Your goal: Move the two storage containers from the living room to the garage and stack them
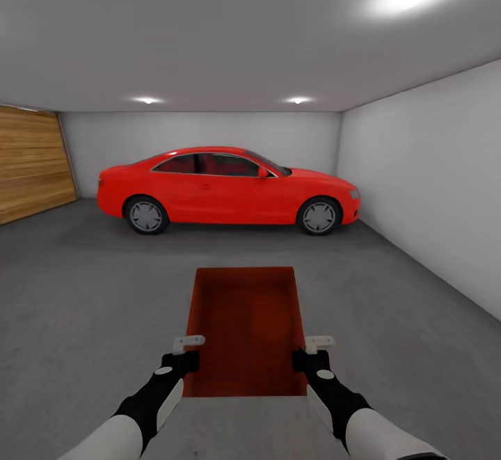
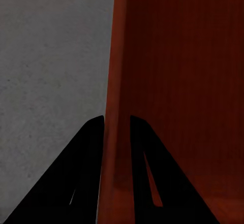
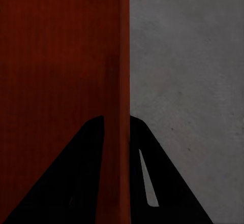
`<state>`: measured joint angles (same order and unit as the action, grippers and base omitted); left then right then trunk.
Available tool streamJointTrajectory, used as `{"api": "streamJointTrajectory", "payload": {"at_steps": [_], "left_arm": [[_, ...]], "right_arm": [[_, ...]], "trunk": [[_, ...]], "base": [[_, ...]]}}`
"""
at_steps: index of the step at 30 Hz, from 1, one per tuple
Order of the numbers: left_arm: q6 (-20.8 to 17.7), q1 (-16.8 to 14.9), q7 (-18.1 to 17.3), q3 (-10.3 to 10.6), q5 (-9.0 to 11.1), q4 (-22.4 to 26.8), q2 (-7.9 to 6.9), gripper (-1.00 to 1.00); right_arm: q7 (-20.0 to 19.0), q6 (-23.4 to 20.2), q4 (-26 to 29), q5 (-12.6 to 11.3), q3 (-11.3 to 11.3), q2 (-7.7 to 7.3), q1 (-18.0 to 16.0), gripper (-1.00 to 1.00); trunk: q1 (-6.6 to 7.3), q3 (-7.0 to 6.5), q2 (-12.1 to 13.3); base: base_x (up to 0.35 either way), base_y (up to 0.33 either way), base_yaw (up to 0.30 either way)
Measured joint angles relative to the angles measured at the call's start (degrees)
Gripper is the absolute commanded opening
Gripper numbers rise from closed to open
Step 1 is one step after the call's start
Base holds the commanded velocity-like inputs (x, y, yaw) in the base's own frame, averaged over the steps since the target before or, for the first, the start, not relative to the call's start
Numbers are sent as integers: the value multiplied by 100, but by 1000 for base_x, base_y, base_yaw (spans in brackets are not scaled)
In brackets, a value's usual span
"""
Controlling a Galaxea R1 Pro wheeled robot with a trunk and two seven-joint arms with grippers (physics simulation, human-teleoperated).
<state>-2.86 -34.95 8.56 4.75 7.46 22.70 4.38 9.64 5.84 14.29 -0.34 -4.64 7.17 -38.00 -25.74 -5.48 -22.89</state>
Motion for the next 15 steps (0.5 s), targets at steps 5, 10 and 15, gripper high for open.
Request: {"api": "streamJointTrajectory", "payload": {"at_steps": [5,10,15], "left_arm": [[-2,0,0,4,1,2,-1,-100],[-5,0,1,5,1,7,-1,-100],[-7,0,1,8,1,7,-1,-100]], "right_arm": [[0,1,0,0,2,0,1,-100],[0,1,0,1,2,0,-1,-100],[0,1,0,0,3,0,0,-100]], "trunk": [[0,0,0],[0,0,0],[0,0,0]], "base": [[323,0,0],[323,0,0],[323,0,0]]}}
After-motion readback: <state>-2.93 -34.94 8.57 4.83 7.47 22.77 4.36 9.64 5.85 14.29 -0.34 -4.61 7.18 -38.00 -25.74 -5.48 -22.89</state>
